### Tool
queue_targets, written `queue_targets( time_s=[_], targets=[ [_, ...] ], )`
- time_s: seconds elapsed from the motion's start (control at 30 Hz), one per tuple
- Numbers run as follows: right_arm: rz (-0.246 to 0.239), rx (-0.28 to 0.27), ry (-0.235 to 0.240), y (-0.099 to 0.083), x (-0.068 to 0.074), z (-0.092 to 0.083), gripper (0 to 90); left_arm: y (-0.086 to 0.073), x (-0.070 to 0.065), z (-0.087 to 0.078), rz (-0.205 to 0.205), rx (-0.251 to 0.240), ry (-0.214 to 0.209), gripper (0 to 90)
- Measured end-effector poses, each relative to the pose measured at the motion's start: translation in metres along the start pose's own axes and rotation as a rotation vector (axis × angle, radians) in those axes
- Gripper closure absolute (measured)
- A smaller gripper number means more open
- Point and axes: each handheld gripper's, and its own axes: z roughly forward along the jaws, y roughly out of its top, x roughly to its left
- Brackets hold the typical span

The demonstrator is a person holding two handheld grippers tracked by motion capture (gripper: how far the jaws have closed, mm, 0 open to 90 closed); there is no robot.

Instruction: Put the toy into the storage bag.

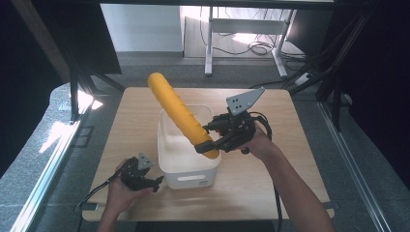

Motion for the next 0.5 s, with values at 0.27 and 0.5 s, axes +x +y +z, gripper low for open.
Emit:
queue_targets(
  time_s=[0.27,0.5],
  targets=[
    [0.026,0.023,-0.007,-0.010,-0.007,0.005,50.7,0.000,0.000,0.000,0.002,0.003,0.000,12.9],
    [0.045,0.037,-0.008,-0.016,-0.011,0.008,50.7,0.000,0.000,0.001,0.004,0.004,0.000,12.9]
  ],
)
